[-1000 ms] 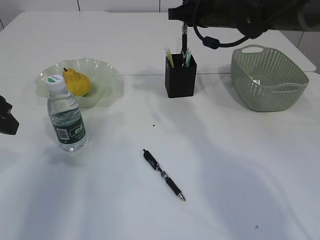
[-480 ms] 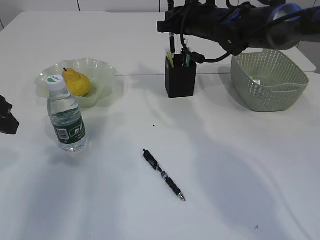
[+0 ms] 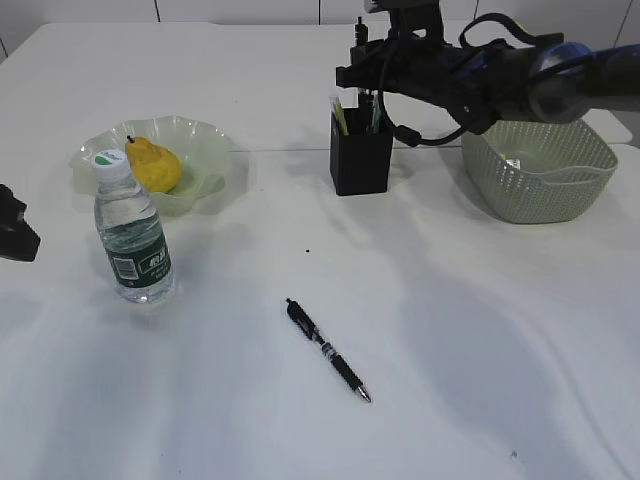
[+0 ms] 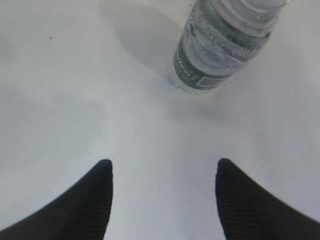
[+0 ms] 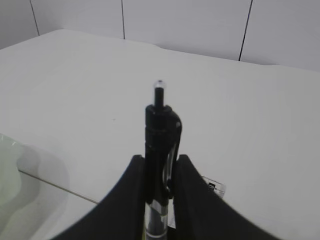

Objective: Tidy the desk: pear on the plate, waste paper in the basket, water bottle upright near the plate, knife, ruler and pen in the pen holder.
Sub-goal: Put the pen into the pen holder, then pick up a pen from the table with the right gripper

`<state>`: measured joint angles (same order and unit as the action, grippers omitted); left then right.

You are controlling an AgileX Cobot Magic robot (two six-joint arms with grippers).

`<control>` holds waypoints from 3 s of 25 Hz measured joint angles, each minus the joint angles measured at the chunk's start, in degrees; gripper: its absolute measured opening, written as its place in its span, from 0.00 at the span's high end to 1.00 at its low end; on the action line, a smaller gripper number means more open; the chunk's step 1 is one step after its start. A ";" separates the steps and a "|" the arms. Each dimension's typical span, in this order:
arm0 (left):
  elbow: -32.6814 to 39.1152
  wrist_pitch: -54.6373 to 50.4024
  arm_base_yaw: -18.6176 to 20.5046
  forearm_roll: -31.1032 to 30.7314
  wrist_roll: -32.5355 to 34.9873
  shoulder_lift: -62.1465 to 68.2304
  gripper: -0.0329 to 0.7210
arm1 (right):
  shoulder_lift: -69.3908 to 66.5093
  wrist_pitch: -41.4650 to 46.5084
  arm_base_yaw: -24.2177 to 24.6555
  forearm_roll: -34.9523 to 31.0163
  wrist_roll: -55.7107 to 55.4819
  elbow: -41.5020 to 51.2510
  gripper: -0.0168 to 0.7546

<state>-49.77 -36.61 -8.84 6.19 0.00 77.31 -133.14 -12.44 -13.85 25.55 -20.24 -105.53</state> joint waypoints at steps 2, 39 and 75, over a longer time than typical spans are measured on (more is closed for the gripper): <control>0.00 0.14 0.00 0.00 0.00 0.00 0.35 | -1.05 -1.49 0.11 0.00 0.00 0.00 0.85; 0.00 0.82 0.00 0.00 0.00 0.00 0.35 | 10.60 37.46 0.36 -10.44 1.51 0.00 0.51; 0.00 -1.52 0.00 0.00 0.00 0.00 0.35 | 13.26 79.81 -22.48 -25.08 19.48 0.00 0.51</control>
<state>-49.77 -38.13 -8.84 6.19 0.00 77.31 -119.89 67.37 -36.33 0.47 -0.76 -105.53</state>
